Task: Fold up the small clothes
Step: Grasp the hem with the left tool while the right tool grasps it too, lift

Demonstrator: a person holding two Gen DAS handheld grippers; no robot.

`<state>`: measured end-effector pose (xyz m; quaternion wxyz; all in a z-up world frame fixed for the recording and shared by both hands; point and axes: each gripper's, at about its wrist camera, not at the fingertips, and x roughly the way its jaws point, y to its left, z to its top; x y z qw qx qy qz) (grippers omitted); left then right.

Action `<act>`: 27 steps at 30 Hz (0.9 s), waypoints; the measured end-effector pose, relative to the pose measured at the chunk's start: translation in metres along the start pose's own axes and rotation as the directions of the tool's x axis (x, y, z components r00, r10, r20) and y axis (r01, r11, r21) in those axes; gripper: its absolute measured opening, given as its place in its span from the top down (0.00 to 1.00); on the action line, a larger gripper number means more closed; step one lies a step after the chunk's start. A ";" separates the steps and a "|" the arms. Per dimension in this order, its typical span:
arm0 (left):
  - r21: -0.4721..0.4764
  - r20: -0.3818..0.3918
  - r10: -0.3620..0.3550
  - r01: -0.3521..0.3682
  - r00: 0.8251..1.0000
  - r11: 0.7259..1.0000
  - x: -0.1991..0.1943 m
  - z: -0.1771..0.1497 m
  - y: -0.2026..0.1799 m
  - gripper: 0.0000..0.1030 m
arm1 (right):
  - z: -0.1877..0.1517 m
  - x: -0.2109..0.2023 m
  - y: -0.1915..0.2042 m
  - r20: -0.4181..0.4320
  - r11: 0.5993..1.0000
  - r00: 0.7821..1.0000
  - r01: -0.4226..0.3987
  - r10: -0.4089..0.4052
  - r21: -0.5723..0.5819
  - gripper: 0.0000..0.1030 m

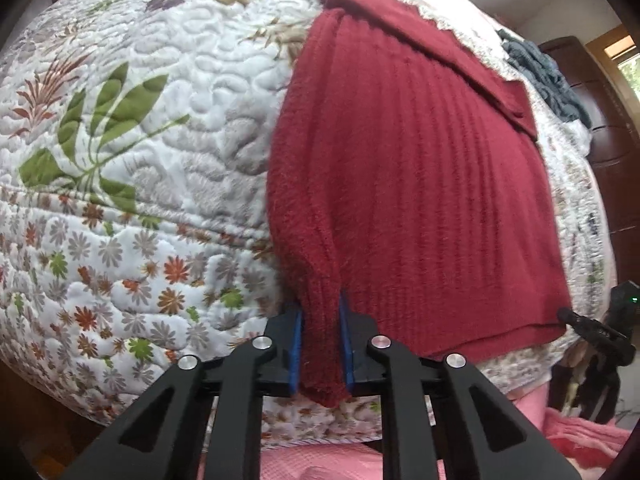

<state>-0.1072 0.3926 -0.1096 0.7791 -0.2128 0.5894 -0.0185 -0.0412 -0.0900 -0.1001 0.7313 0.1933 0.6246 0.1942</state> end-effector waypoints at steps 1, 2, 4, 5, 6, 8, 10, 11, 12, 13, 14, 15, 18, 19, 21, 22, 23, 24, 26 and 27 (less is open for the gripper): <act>0.001 0.014 -0.019 0.019 1.000 1.000 -0.006 0.003 -0.002 0.86 | 0.003 -0.006 -0.002 0.013 1.000 1.000 -0.026 0.026 0.010 0.95; -0.003 0.020 -0.038 0.038 0.999 0.999 -0.009 0.005 -0.002 0.86 | 0.006 -0.011 -0.003 0.022 0.999 0.999 -0.047 0.047 0.017 0.95; -0.018 0.040 -0.088 0.089 0.995 0.996 -0.017 0.013 -0.003 0.86 | 0.015 -0.022 -0.007 0.042 0.995 0.995 -0.095 0.094 0.029 0.95; -0.020 0.052 -0.100 0.102 0.994 0.995 -0.021 0.018 -0.003 0.86 | 0.022 -0.028 -0.007 0.055 0.993 0.992 -0.116 0.114 0.033 0.95; -0.023 0.063 -0.109 0.111 0.992 0.994 -0.024 0.023 -0.004 0.86 | 0.029 -0.033 -0.006 0.066 0.991 0.990 -0.128 0.126 0.032 0.95; -0.037 0.087 -0.132 0.135 0.987 0.990 -0.029 0.038 -0.004 0.86 | 0.040 -0.039 -0.005 0.080 0.991 0.988 -0.133 0.131 0.025 0.95; -0.043 0.111 -0.135 0.140 0.985 0.989 -0.031 0.054 -0.004 0.86 | 0.055 -0.044 -0.003 0.092 0.991 0.987 -0.134 0.132 0.016 0.95; -0.043 0.116 -0.131 0.137 0.985 0.990 -0.030 0.060 -0.005 0.86 | 0.062 -0.045 -0.001 0.099 0.991 0.986 -0.134 0.132 0.014 0.95; -0.046 0.121 -0.130 0.136 0.984 0.990 -0.028 0.067 -0.005 0.86 | 0.069 -0.045 0.003 0.101 0.991 0.986 -0.131 0.130 0.010 0.95; -0.053 0.124 -0.132 0.140 0.983 0.989 -0.026 0.074 -0.006 0.86 | 0.078 -0.043 0.004 0.100 0.992 0.987 -0.130 0.128 0.009 0.95; -0.058 0.125 -0.133 0.141 0.983 0.988 -0.022 0.081 -0.007 0.86 | 0.085 -0.041 0.003 0.098 0.991 0.987 -0.130 0.128 0.013 0.95; -0.056 0.125 -0.127 0.135 0.984 0.989 -0.018 0.090 -0.009 0.86 | 0.091 -0.038 0.001 0.094 0.991 0.987 -0.130 0.127 0.019 0.95; -0.052 0.124 -0.116 0.124 0.985 0.991 -0.008 0.109 -0.013 0.86 | 0.117 -0.020 0.005 0.075 0.993 0.991 -0.113 0.110 0.032 0.95; -0.060 0.125 -0.118 0.126 0.985 0.990 -0.003 0.117 -0.013 0.86 | 0.125 -0.014 0.003 0.066 0.993 0.992 -0.107 0.105 0.040 0.95; -0.073 0.125 -0.115 0.125 0.985 0.989 0.004 0.132 -0.012 0.86 | 0.140 -0.004 -0.003 0.049 0.992 0.993 -0.110 0.107 0.060 0.95; -0.073 0.125 -0.115 0.125 0.985 0.989 0.004 0.132 -0.012 0.87 | 0.143 0.000 -0.006 0.043 0.992 0.993 -0.110 0.107 0.069 0.95; -0.079 0.125 -0.111 0.121 0.986 0.989 0.008 0.139 -0.011 0.87 | 0.149 0.005 -0.009 0.035 0.990 0.993 -0.114 0.112 0.082 0.95; -0.085 0.128 -0.099 0.110 0.987 0.990 0.013 0.145 -0.010 0.87 | 0.153 0.008 -0.011 0.029 0.989 0.993 -0.118 0.116 0.091 0.95; -0.094 0.130 -0.087 0.100 0.988 0.991 0.019 0.155 -0.007 0.87 | 0.163 0.018 -0.018 0.013 0.985 0.992 -0.126 0.126 0.121 0.95; -0.100 0.128 -0.085 0.098 0.988 0.990 0.022 0.159 -0.005 0.87 | 0.167 0.022 -0.021 0.005 0.983 0.992 -0.129 0.129 0.133 0.95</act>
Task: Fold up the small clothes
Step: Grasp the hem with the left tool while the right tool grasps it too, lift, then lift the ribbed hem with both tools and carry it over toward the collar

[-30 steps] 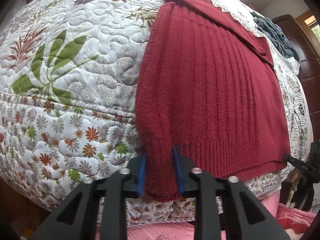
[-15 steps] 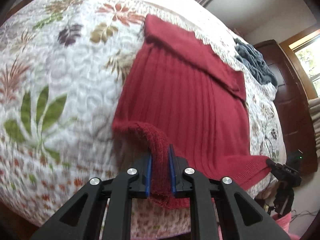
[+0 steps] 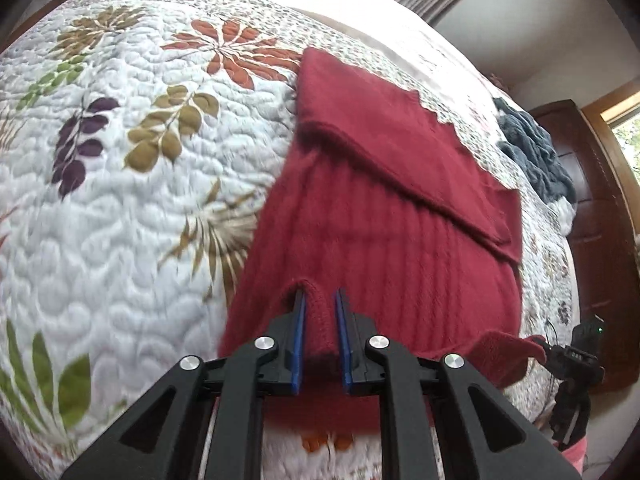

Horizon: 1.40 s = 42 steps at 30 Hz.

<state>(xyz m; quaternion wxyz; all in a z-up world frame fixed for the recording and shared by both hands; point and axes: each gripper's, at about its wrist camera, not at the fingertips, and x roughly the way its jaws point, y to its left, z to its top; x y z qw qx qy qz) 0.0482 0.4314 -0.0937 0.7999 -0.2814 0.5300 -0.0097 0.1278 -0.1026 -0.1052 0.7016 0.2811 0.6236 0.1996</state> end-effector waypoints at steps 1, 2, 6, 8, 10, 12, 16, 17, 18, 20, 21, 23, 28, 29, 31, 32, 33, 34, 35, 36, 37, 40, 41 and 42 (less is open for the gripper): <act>-0.006 -0.004 0.001 -0.001 1.000 1.000 0.003 0.004 0.003 0.87 | 0.005 0.005 -0.003 -0.009 1.000 1.000 0.003 -0.003 0.012 0.95; -0.014 -0.011 0.003 -0.003 1.000 1.000 0.008 0.008 0.005 0.87 | 0.008 0.007 -0.005 -0.016 1.000 1.000 0.003 -0.002 0.019 0.94; -0.013 -0.017 0.003 -0.003 1.000 1.000 0.011 0.012 0.009 0.82 | 0.014 0.008 -0.013 -0.030 0.998 0.999 -0.019 0.020 0.056 0.87; -0.011 0.000 0.012 -0.012 1.000 1.000 0.006 0.015 0.012 0.79 | 0.013 -0.001 -0.013 -0.006 0.999 1.000 -0.007 0.008 0.043 0.76; 0.000 0.019 0.021 -0.021 1.000 1.000 -0.005 0.015 0.016 0.74 | 0.013 -0.011 -0.012 0.025 0.999 0.999 0.028 -0.029 0.025 0.60; 0.019 0.036 0.023 -0.024 0.999 1.000 -0.015 0.013 0.017 0.71 | 0.012 -0.020 -0.010 0.052 0.997 0.996 0.074 -0.073 -0.007 0.60; 0.135 0.051 0.046 -0.053 0.998 0.989 -0.026 0.008 0.005 0.58 | 0.005 -0.036 -0.001 0.086 0.990 0.991 0.113 -0.107 -0.079 0.60; 0.164 0.050 0.057 -0.064 0.997 0.984 -0.025 0.007 0.001 0.56 | 0.005 -0.037 0.001 0.090 0.989 0.990 0.118 -0.110 -0.093 0.59; 0.200 0.049 0.072 -0.080 0.996 0.977 -0.023 0.006 -0.004 0.55 | 0.004 -0.038 0.004 0.095 0.987 0.989 0.123 -0.113 -0.107 0.57; 0.278 0.039 0.104 -0.110 0.994 0.954 -0.014 0.004 -0.016 0.54 | 0.002 -0.035 0.011 0.102 0.983 0.988 0.133 -0.120 -0.130 0.55; 0.312 0.031 0.118 -0.122 0.992 0.942 -0.008 0.003 -0.023 0.54 | 0.001 -0.034 0.013 0.102 0.981 0.987 0.136 -0.123 -0.137 0.55; 0.365 0.018 0.150 -0.146 0.989 0.919 0.005 0.002 -0.033 0.54 | -0.001 -0.029 0.019 0.102 0.975 0.986 0.149 -0.134 -0.163 0.55; 0.445 0.001 0.226 -0.203 0.974 0.873 0.036 0.007 -0.047 0.53 | -0.005 -0.015 0.033 0.092 0.947 0.978 0.203 -0.185 -0.251 0.54; 0.448 -0.004 0.233 -0.207 0.972 0.870 0.039 0.008 -0.047 0.53 | -0.006 -0.014 0.034 0.091 0.943 0.977 0.208 -0.191 -0.261 0.54; 0.449 -0.013 0.233 -0.202 0.972 0.870 0.043 0.009 -0.047 0.54 | -0.006 -0.010 0.036 0.088 0.932 0.976 0.218 -0.201 -0.290 0.54; 0.448 -0.019 0.229 -0.197 0.973 0.872 0.044 0.009 -0.047 0.54 | -0.006 -0.008 0.038 0.088 0.924 0.974 0.227 -0.210 -0.308 0.54; 0.448 -0.021 0.225 -0.192 0.974 0.873 0.044 0.009 -0.047 0.59 | -0.007 -0.007 0.039 0.090 0.917 0.972 0.236 -0.218 -0.322 0.53; 0.448 -0.023 0.219 -0.186 0.975 0.875 0.044 0.008 -0.047 0.68 | -0.007 -0.006 0.040 0.093 0.905 0.969 0.247 -0.229 -0.347 0.51; 0.447 -0.027 0.213 -0.179 0.977 0.876 0.043 0.007 -0.048 0.71 | -0.007 -0.005 0.042 0.094 0.894 0.967 0.254 -0.236 -0.369 0.51; 0.447 -0.023 0.210 -0.178 0.977 0.877 0.041 0.005 -0.049 0.76 | -0.007 -0.003 0.044 0.094 0.884 0.966 0.258 -0.241 -0.389 0.50; 0.450 -0.017 0.206 -0.177 0.978 0.876 0.039 0.003 -0.050 0.81 | -0.007 0.000 0.046 0.094 0.872 0.964 0.264 -0.248 -0.412 0.50; 0.452 -0.015 0.176 -0.150 0.984 0.879 0.032 -0.001 -0.051 0.86 | -0.003 0.008 0.052 0.093 0.841 0.959 0.278 -0.266 -0.463 0.47; 0.444 -0.022 0.161 -0.134 0.987 0.886 0.030 -0.002 -0.049 0.86 | -0.001 0.012 0.053 0.090 0.834 0.957 0.284 -0.275 -0.473 0.45; 0.441 -0.023 0.155 -0.129 0.988 0.888 0.030 -0.002 -0.048 0.86 | 0.001 0.016 0.053 0.088 0.827 0.954 0.293 -0.287 -0.479 0.44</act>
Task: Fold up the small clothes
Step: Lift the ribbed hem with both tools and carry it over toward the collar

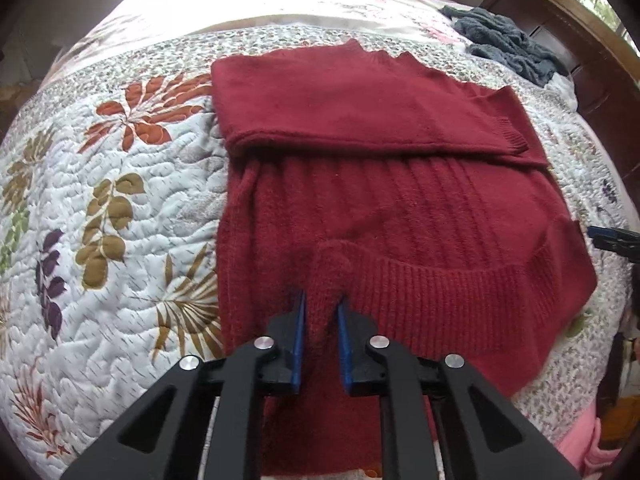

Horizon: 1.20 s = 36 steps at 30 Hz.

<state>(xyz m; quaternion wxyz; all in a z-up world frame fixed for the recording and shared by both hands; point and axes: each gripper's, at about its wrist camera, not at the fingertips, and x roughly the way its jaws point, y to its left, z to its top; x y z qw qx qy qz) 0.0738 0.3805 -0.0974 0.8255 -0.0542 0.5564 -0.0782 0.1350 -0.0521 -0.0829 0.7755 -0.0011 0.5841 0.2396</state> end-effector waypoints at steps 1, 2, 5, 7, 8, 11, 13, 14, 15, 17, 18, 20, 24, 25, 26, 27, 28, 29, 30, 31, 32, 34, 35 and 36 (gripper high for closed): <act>0.003 -0.001 0.002 -0.002 1.000 1.000 0.001 0.000 0.000 0.86 | 0.003 0.006 0.000 -0.011 1.000 1.000 0.005 -0.005 -0.009 0.44; 0.005 -0.005 0.005 -0.005 1.000 1.000 0.003 -0.001 0.001 0.86 | 0.004 0.011 -0.001 -0.025 1.000 1.000 0.002 -0.002 -0.014 0.44; -0.008 -0.026 0.000 0.000 1.000 1.000 0.012 0.001 0.004 0.82 | 0.008 0.030 -0.001 -0.069 0.999 0.997 0.028 -0.030 -0.031 0.45; -0.010 -0.033 0.002 -0.002 0.999 1.000 0.015 0.001 0.005 0.77 | 0.008 0.039 0.003 -0.084 0.997 0.995 0.045 -0.050 -0.058 0.48; -0.009 -0.038 0.006 -0.007 0.999 1.000 0.017 0.002 0.004 0.77 | 0.007 0.040 0.005 -0.082 0.996 0.995 0.053 -0.059 -0.074 0.51; 0.008 -0.040 0.023 -0.023 0.999 1.000 0.020 0.004 -0.002 0.76 | 0.005 0.040 0.015 -0.071 0.988 0.993 0.086 -0.095 -0.130 0.66; 0.021 -0.031 0.038 -0.037 0.999 0.999 0.018 0.003 -0.007 0.82 | 0.003 0.036 0.018 -0.059 0.986 0.994 0.085 -0.094 -0.142 0.80; 0.025 -0.027 0.039 -0.038 0.999 0.999 0.017 0.002 -0.008 0.85 | 0.001 0.033 0.020 -0.050 0.985 0.994 0.087 -0.095 -0.148 0.84; 0.027 -0.021 0.035 -0.034 0.999 0.999 0.014 0.000 -0.010 0.90 | -0.001 0.029 0.022 -0.040 0.984 0.994 0.090 -0.097 -0.154 0.88; 0.031 0.001 0.023 -0.023 1.000 0.999 0.006 -0.005 -0.016 0.91 | -0.002 0.022 0.023 -0.031 0.985 0.995 0.091 -0.096 -0.147 0.95; 0.036 0.013 0.018 -0.019 1.000 0.999 0.002 -0.008 -0.019 0.92 | -0.005 0.018 0.024 -0.025 0.987 0.996 0.079 -0.083 -0.142 0.95; 0.044 0.033 0.014 -0.015 0.999 0.999 -0.007 -0.015 -0.024 0.92 | -0.011 0.011 0.027 -0.010 0.988 0.997 0.080 -0.082 -0.134 0.95; 0.027 0.094 0.000 -0.003 0.996 1.000 -0.030 -0.026 -0.029 0.93 | -0.024 -0.015 0.024 0.037 0.996 0.999 0.022 -0.019 -0.082 0.95; 0.017 0.122 -0.003 0.000 0.993 1.000 -0.039 -0.029 -0.030 0.93 | -0.025 -0.021 0.025 0.051 0.998 0.999 0.007 -0.003 -0.066 0.95; 0.012 0.142 -0.002 0.000 0.990 1.000 -0.045 -0.029 -0.032 0.93 | -0.027 -0.029 0.023 0.069 0.999 0.998 -0.010 0.013 -0.049 0.95; 0.008 0.164 -0.002 0.001 0.986 1.000 -0.054 -0.029 -0.032 0.94 | -0.028 -0.038 0.022 0.087 0.999 0.996 -0.025 0.028 -0.035 0.95; 0.004 0.187 -0.002 0.001 0.982 1.000 -0.062 -0.029 -0.031 0.94 | -0.027 -0.045 0.022 0.102 0.999 0.994 -0.032 0.035 -0.028 0.95; 0.000 0.214 -0.001 0.001 0.977 1.000 -0.072 -0.028 -0.031 0.94 | -0.027 -0.054 0.021 0.121 0.999 0.992 -0.042 0.045 -0.022 0.95; -0.004 0.236 0.000 0.001 0.972 1.000 -0.080 -0.026 -0.031 0.94 | -0.024 -0.062 0.021 0.138 0.998 0.989 -0.052 0.054 -0.017 0.95; -0.009 0.264 0.003 -0.001 0.965 1.000 -0.090 -0.022 -0.031 0.94 | -0.021 -0.072 0.022 0.161 0.998 0.985 -0.059 0.060 -0.015 0.95; -0.012 0.282 0.004 -0.001 0.959 1.000 -0.096 -0.019 -0.031 0.94 | -0.016 -0.081 0.022 0.183 0.998 0.981 -0.062 0.064 -0.015 0.95; -0.020 0.324 0.005 0.001 0.946 1.000 -0.110 -0.008 -0.030 0.94 | -0.003 -0.097 0.023 0.220 0.998 0.973 -0.069 0.070 -0.015 0.95; -0.025 0.349 0.001 0.008 0.937 1.000 -0.117 0.001 -0.031 0.94 | 0.004 -0.103 0.022 0.235 0.998 0.969 -0.069 0.071 -0.016 0.95; -0.028 0.364 -0.004 0.015 0.931 1.000 -0.120 0.009 -0.031 0.94 | 0.011 -0.109 0.023 0.249 0.998 0.966 -0.068 0.070 -0.019 0.95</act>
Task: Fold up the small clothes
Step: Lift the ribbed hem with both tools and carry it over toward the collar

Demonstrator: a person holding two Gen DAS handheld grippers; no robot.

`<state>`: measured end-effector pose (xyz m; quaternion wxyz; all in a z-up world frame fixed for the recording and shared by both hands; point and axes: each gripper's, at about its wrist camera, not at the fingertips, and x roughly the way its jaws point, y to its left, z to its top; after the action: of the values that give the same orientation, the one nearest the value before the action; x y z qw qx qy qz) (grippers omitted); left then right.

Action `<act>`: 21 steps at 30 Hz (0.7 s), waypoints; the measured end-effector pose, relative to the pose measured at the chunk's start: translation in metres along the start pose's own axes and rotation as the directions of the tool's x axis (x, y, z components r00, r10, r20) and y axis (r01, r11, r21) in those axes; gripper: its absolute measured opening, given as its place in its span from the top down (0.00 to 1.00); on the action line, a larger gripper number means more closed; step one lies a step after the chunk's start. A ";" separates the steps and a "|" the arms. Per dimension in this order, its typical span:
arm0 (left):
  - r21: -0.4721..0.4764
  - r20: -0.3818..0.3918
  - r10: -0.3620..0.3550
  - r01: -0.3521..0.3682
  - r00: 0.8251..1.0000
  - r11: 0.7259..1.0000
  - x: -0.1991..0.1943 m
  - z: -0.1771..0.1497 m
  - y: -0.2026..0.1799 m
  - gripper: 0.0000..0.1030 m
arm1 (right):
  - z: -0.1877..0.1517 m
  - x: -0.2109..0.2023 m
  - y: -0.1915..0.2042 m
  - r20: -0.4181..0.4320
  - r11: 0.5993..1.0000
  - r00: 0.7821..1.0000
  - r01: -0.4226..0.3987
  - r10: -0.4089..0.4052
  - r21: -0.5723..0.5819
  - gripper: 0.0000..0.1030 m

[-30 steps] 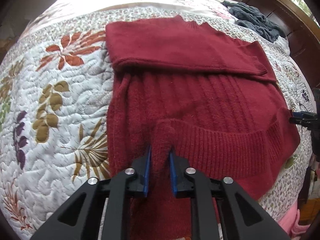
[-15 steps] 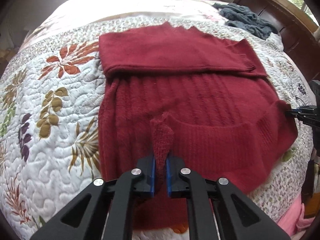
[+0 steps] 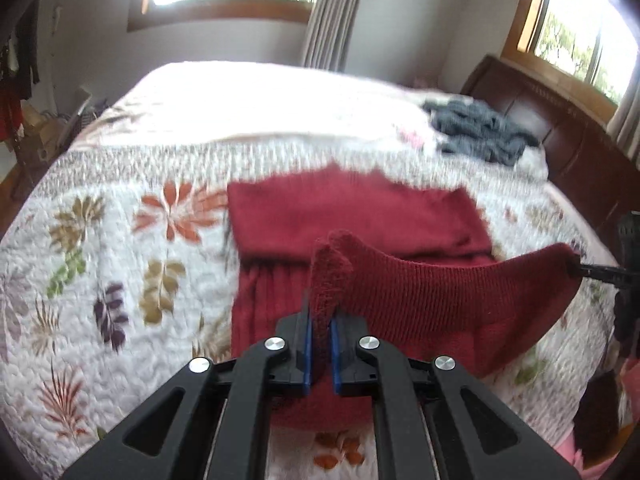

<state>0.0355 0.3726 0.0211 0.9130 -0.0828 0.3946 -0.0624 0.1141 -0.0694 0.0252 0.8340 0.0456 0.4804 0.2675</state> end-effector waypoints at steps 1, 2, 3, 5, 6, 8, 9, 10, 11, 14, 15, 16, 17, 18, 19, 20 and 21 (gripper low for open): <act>-0.003 0.015 -0.004 0.004 1.000 1.000 -0.002 0.009 0.000 0.94 | 0.011 -0.005 0.000 0.017 1.000 1.000 0.001 -0.001 -0.002 0.95; -0.001 0.035 -0.004 0.004 0.999 1.000 -0.002 0.021 -0.001 0.94 | 0.020 -0.005 0.000 0.028 1.000 1.000 0.003 -0.003 -0.002 0.95; 0.003 0.051 0.001 -0.001 0.999 1.000 -0.002 0.029 -0.003 0.94 | 0.029 -0.006 0.000 0.038 1.000 0.999 0.009 -0.009 -0.004 0.95; 0.009 0.086 0.010 -0.011 0.996 1.000 0.002 0.048 -0.004 0.94 | 0.051 -0.006 0.001 0.058 0.999 0.998 0.033 -0.032 -0.012 0.95; 0.006 0.098 0.010 -0.011 0.995 1.000 0.003 0.056 -0.005 0.94 | 0.064 -0.004 0.000 0.070 0.999 0.997 0.041 -0.040 -0.013 0.95; -0.005 0.120 0.013 -0.012 0.993 1.000 0.012 0.074 -0.003 0.94 | 0.082 -0.002 -0.004 0.083 0.999 0.996 0.046 -0.046 -0.003 0.95; -0.011 0.129 0.017 -0.016 0.992 1.000 0.015 0.081 -0.003 0.94 | 0.092 0.000 -0.005 0.087 0.999 0.995 0.052 -0.052 -0.002 0.95; -0.018 0.141 0.027 -0.025 0.990 1.000 0.021 0.092 -0.001 0.94 | 0.103 0.004 -0.006 0.093 0.998 0.993 0.069 -0.068 -0.005 0.95; -0.022 0.149 0.034 -0.031 0.988 0.999 0.025 0.099 -0.002 0.94 | 0.114 0.010 -0.008 0.096 0.996 0.992 0.087 -0.086 -0.009 0.95; -0.035 0.169 0.064 -0.059 0.984 0.998 0.044 0.124 0.004 0.94 | 0.138 0.026 -0.015 0.098 0.994 0.990 0.105 -0.105 0.005 0.95; -0.040 0.172 0.071 -0.065 0.983 0.997 0.049 0.128 0.005 0.94 | 0.148 0.034 -0.020 0.097 0.993 0.989 0.115 -0.116 0.016 0.95; -0.050 0.176 0.087 -0.079 0.981 0.996 0.059 0.137 0.008 0.94 | 0.154 0.039 -0.023 0.096 0.992 0.988 0.123 -0.124 0.023 0.95; -0.056 0.177 0.099 -0.091 0.979 0.994 0.066 0.143 0.011 0.94 | 0.162 0.047 -0.028 0.094 0.991 0.987 0.131 -0.134 0.032 0.95; -0.061 0.177 0.116 -0.107 0.977 0.992 0.076 0.150 0.014 0.94 | 0.169 0.055 -0.032 0.092 0.990 0.986 0.137 -0.140 0.040 0.95; -0.069 0.174 0.132 -0.122 0.976 0.990 0.088 0.156 0.018 0.94 | 0.177 0.066 -0.039 0.088 0.988 0.985 0.145 -0.149 0.053 0.95; -0.077 0.169 0.139 -0.128 0.976 0.989 0.097 0.160 0.022 0.94 | 0.183 0.075 -0.045 0.081 0.987 0.985 0.150 -0.155 0.062 0.95; -0.083 0.161 0.149 -0.136 0.976 0.987 0.108 0.165 0.025 0.94 | 0.189 0.085 -0.050 0.072 0.985 0.984 0.157 -0.162 0.070 0.95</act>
<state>0.2305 0.3947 0.0503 0.9413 -0.0920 0.3237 0.0246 0.3235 -0.0360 0.0434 0.8688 0.0440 0.4582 0.1825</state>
